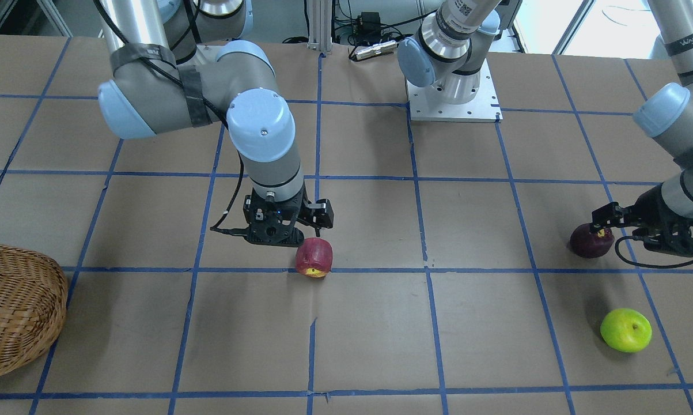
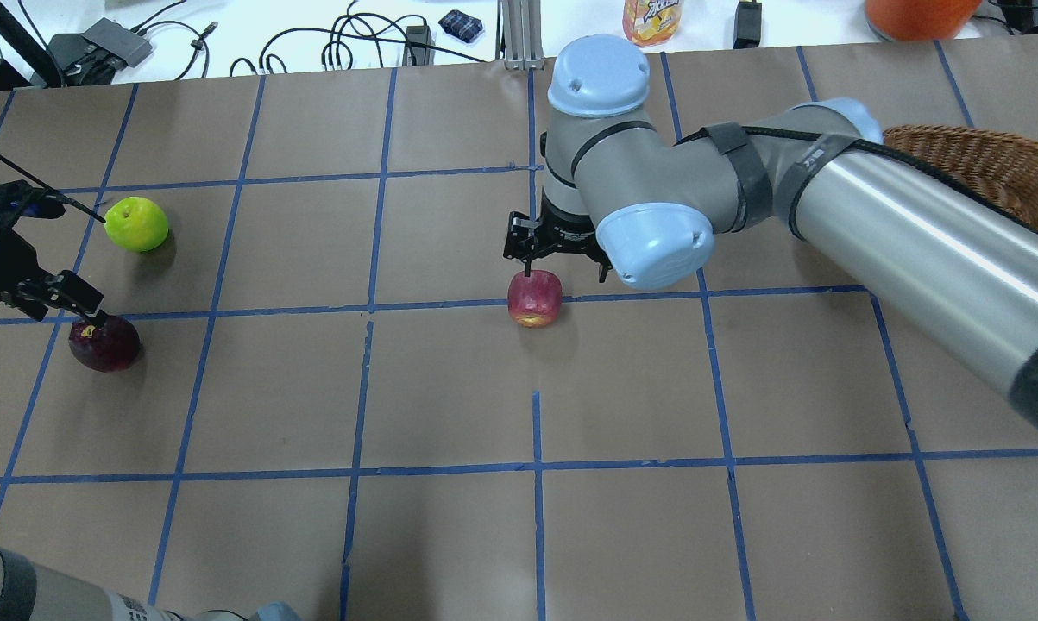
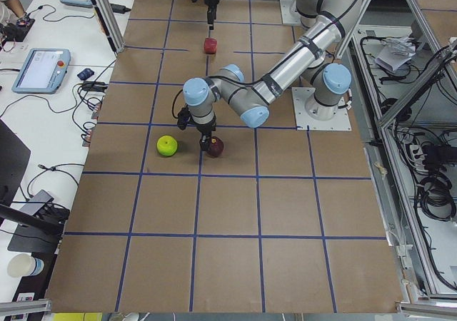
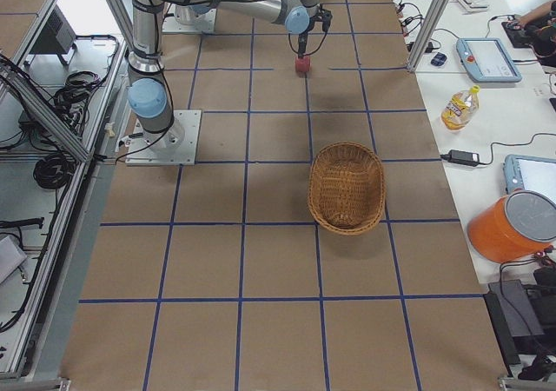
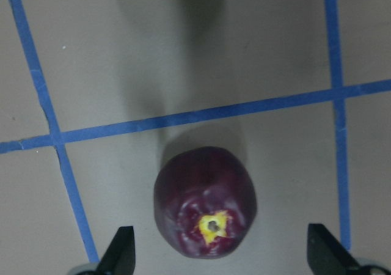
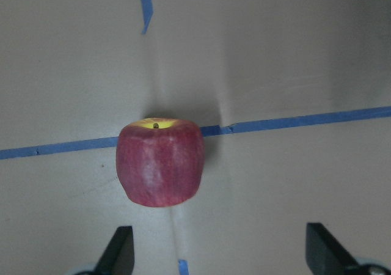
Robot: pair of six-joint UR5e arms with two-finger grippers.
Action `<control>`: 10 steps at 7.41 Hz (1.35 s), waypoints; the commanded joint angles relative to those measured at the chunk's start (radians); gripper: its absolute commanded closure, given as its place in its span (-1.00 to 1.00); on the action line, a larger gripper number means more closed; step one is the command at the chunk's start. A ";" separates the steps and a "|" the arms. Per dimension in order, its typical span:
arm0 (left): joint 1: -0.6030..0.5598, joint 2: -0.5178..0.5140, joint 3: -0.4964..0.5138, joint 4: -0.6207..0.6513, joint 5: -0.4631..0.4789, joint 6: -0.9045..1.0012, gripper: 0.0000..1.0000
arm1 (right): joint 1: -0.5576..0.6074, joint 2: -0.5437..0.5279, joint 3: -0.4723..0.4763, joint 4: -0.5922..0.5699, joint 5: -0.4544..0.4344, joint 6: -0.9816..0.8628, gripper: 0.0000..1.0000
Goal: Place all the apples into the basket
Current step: 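Grasp the red apple with right gripper while left grasps dark red apple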
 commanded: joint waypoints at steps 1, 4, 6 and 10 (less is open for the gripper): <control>0.007 -0.029 0.000 0.003 -0.001 0.006 -1.00 | 0.030 0.078 -0.007 -0.054 0.007 0.000 -1.00; 0.007 -0.067 -0.002 0.005 -0.001 -0.007 -1.00 | 0.030 0.095 -0.002 -0.064 0.042 -0.014 -1.00; 0.007 -0.087 -0.008 0.005 -0.001 -0.007 -1.00 | 0.028 0.116 -0.004 -0.070 0.039 -0.011 -1.00; 0.007 -0.066 -0.025 0.002 0.000 -0.002 -0.24 | 0.021 0.171 -0.016 -0.140 0.050 0.003 0.35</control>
